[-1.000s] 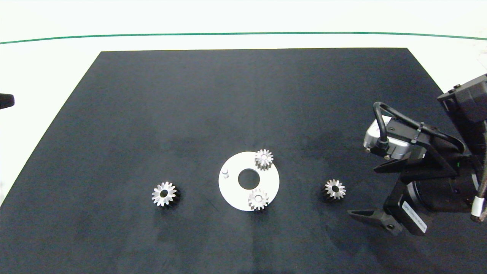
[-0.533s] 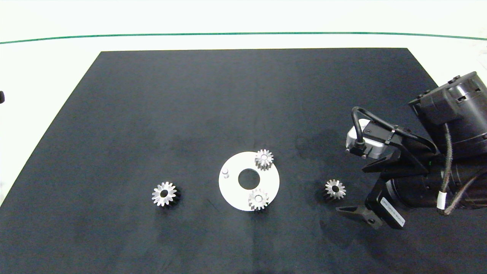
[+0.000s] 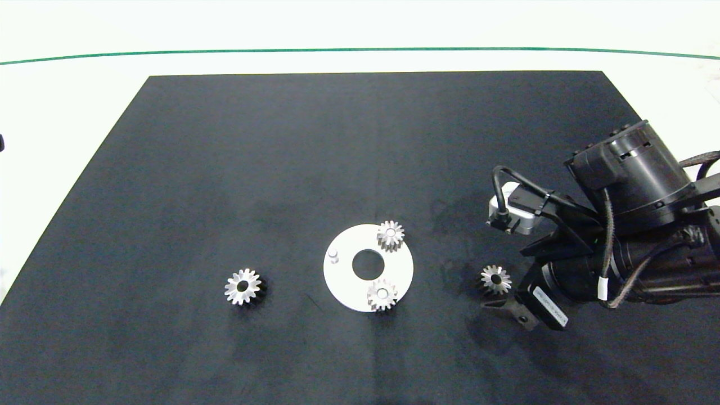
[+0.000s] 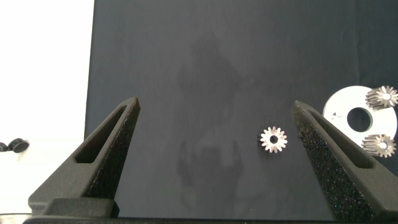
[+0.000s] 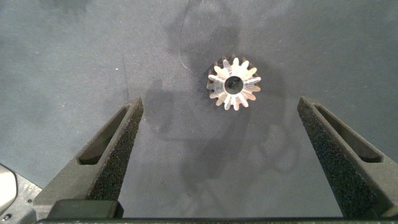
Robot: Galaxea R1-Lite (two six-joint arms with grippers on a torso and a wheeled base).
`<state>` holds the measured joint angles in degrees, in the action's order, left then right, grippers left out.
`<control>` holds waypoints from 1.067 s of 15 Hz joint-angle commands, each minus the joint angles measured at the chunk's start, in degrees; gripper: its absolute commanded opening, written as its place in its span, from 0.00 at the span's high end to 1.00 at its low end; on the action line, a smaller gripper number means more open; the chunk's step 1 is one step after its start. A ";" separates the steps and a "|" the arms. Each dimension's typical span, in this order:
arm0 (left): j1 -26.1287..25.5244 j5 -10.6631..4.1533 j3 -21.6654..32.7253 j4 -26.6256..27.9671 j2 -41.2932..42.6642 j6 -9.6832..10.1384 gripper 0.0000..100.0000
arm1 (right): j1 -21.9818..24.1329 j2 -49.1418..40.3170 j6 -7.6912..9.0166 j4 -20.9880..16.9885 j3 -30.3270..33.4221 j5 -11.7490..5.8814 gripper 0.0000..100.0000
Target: Remove an incorrectly installed larger gear and replace it with the correct smaller gear
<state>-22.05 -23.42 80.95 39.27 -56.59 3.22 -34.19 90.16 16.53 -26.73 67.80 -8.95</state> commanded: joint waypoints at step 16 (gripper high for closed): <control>-1.59 -0.14 -0.35 0.37 0.78 -0.05 0.00 | 3.52 5.02 -0.27 5.46 -2.68 -0.19 0.14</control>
<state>-23.59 -23.42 80.59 39.35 -55.70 3.11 -30.65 95.06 16.15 -21.08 65.21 -9.09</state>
